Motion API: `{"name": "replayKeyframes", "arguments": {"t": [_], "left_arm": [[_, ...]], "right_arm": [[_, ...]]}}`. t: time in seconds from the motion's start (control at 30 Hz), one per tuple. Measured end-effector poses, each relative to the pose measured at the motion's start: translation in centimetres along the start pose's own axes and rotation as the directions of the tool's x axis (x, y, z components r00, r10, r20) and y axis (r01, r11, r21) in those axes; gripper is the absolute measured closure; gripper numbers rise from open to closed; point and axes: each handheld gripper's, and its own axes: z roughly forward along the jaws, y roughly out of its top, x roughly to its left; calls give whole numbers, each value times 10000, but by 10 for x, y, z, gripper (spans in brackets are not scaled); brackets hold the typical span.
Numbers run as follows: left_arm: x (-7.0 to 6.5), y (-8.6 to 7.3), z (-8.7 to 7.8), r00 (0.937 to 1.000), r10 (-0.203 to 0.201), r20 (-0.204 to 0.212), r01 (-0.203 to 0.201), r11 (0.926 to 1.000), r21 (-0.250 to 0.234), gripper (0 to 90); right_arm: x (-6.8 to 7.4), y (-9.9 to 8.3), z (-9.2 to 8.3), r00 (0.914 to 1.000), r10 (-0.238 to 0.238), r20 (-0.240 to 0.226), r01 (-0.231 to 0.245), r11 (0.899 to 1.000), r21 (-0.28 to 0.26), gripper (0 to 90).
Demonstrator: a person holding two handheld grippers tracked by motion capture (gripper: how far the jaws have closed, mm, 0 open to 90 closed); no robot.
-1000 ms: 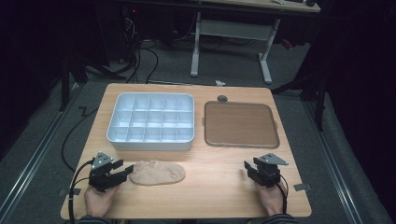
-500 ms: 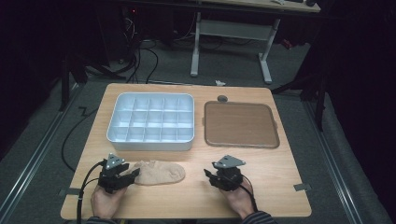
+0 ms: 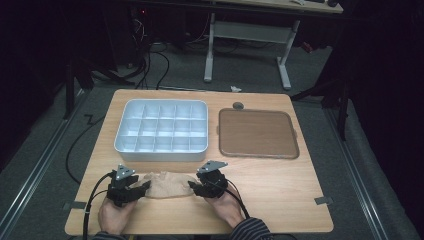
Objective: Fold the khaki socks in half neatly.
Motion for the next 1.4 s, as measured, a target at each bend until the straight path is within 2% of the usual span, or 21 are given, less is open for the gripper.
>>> {"name": "replayKeyframes", "arguments": {"t": [0.13, 0.3, 0.5, 0.57, 0.67, 0.83, 0.93, 1.17, 1.4], "left_arm": [[0, 0, 2, 10000, -47, -12, 47, 9999, 117, 479], [-2, 0, 2, 10000, -48, -45, 48, 9999, 127, 507], [-6, 0, 2, 9999, 154, 13, -154, 9998, 120, 592], [-7, -1, 2, 9998, 160, 81, -161, 9998, 68, 633], [-7, -1, 1, 9996, 145, 245, -148, 9998, 121, 687], [-8, 0, 2, 9985, 165, 531, -179, 9995, 250, 764], [-6, 2, 2, 9970, -37, 775, 12, 9995, 329, 811], [-4, 3, 1, 9926, -335, 1166, 293, 9989, 372, 832], [-12, 7, 2, 9868, -400, 1570, 355, 9989, 313, 835]], "right_arm": [[1, 3, 10, 9999, 27, 113, -30, 9995, 317, 554], [1, 2, 14, 9998, -49, 208, 36, 9981, 620, 573], [4, 0, 15, 9991, -385, 201, 372, 9976, 585, 657], [6, 0, 15, 9987, -490, 120, 483, 9973, 547, 719], [6, -1, 15, 9985, -542, -27, 543, 9973, 490, 774], [8, -1, 15, 9973, -735, -25, 735, 9963, 447, 796], [8, -1, 15, 9968, -792, -44, 794, 9958, 448, 807], [6, -2, 11, 9966, -823, -51, 824, 9960, 340, 812], [0, -9, 2, 9975, -713, -15, 713, 9971, 269, 812]]}}
